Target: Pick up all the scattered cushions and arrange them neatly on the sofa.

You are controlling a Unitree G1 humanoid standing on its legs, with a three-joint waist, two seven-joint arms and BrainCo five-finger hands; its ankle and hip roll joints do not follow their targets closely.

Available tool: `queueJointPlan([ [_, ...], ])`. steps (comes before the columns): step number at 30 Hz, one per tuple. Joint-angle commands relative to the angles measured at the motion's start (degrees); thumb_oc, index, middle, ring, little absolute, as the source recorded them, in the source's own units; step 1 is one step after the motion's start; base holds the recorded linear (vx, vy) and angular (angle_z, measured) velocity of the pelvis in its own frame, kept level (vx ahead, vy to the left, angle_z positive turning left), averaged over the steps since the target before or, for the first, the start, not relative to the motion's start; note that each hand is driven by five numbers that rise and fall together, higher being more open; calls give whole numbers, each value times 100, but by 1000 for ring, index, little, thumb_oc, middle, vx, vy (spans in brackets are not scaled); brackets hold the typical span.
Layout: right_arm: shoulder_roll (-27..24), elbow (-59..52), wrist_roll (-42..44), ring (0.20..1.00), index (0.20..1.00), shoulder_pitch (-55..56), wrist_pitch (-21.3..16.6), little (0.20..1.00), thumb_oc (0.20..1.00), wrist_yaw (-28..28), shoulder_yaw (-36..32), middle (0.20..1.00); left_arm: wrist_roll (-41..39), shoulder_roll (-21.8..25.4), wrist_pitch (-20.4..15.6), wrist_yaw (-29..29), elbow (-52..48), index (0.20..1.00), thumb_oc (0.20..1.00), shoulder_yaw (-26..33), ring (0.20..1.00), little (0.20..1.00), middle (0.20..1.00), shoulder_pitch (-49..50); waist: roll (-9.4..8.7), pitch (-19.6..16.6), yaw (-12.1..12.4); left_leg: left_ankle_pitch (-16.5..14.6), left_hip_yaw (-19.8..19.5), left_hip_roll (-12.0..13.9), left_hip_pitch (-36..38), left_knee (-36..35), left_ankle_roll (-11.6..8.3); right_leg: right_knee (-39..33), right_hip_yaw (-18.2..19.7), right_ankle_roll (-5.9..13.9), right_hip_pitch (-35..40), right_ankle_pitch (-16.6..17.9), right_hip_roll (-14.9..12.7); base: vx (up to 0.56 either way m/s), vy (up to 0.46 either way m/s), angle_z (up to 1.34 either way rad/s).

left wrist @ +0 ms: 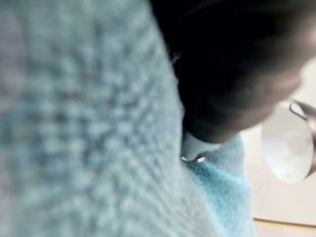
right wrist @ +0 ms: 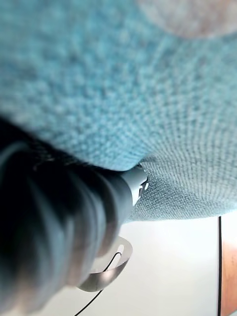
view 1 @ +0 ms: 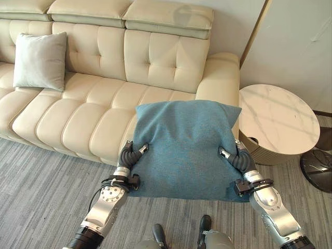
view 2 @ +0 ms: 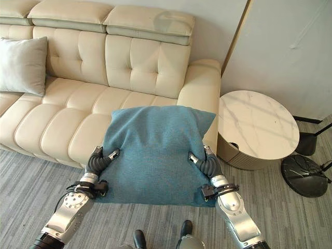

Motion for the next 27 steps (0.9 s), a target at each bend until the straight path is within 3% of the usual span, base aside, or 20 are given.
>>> queueJointPlan([
  [1,459,-732,99,200,200,-584,-576,200,200,554,638,200,213,-236,-505,-593,-659,200,200,-562,200,200,200,-494,-189,-228,-134,-294,-284,-142,-175,182,-39,820,653,409,74,-472,309,136,125,15],
  [5,466,-703,195,200,200,-595,-611,200,200,571,635,200,230,-213,-522,-616,-636,200,200,-502,200,200,200,-452,-116,-166,-181,-329,-349,-162,-27,53,-66,570,591,321,-290,-508,463,160,47,34],
  [8,457,-605,425,200,200,-632,-624,200,200,617,644,200,208,-252,-555,-582,-596,200,200,-433,200,200,200,-499,-150,-61,-310,-456,-508,-344,149,57,-101,-71,416,395,-727,-127,565,213,-5,28],
  [10,439,-568,443,200,200,-623,-608,200,200,651,659,200,227,-296,-562,-607,-569,200,200,-394,200,200,200,-485,-154,-32,-360,-546,-583,-403,283,85,-124,-258,192,413,-756,-49,559,251,-42,38],
  [12,401,-580,444,200,200,-546,-634,200,200,648,640,200,225,-337,-570,-636,-559,200,200,-398,200,200,200,-451,-164,-58,-430,-641,-674,-466,384,109,-130,-451,276,402,-643,-59,606,249,-62,48],
  [13,308,-567,395,200,200,-437,-631,200,200,675,602,200,233,-414,-548,-676,-529,200,200,-459,200,200,200,-404,-139,-103,-509,-807,-820,-528,469,312,-206,-498,503,318,-533,6,677,277,-90,82],
  [16,221,-535,373,200,200,-408,-625,200,200,674,560,200,202,-487,-548,-711,-509,200,200,-462,200,200,200,-344,-127,-184,-584,-970,-786,-538,463,643,-313,-672,335,277,-338,119,571,271,-97,96],
  [17,116,-538,346,200,200,-407,-636,200,200,667,515,200,198,-509,-563,-697,-505,200,200,-426,200,200,200,-313,-109,-217,-598,-751,-600,-399,349,1268,-524,-870,271,219,-37,126,562,161,-74,58],
  [18,115,-540,346,200,200,-404,-636,200,200,667,516,200,197,-509,-564,-698,-504,200,200,-426,200,200,200,-310,-108,-217,-598,-760,-600,-391,339,1291,-531,-892,269,214,-26,138,570,262,-99,44],
  [19,65,-511,335,200,200,-426,-602,200,200,671,510,200,163,-527,-554,-689,-489,200,200,-409,200,200,200,-268,-94,-243,-575,-600,-327,-173,199,1441,-638,-1122,248,193,229,43,605,140,-26,17],
  [22,38,-502,252,200,200,-416,-561,200,200,684,455,200,235,-515,-517,-715,-454,200,200,-350,200,200,200,-210,-131,-311,-523,-727,-236,-78,-55,1073,-529,-1192,438,209,338,-74,624,164,9,-8],
  [27,75,-437,304,200,200,-257,-595,200,200,677,393,200,253,-438,-495,-707,-549,200,200,-233,200,200,200,-52,-281,-366,-406,-176,-499,341,-483,792,-636,-1170,771,178,501,-249,613,178,48,-47],
])
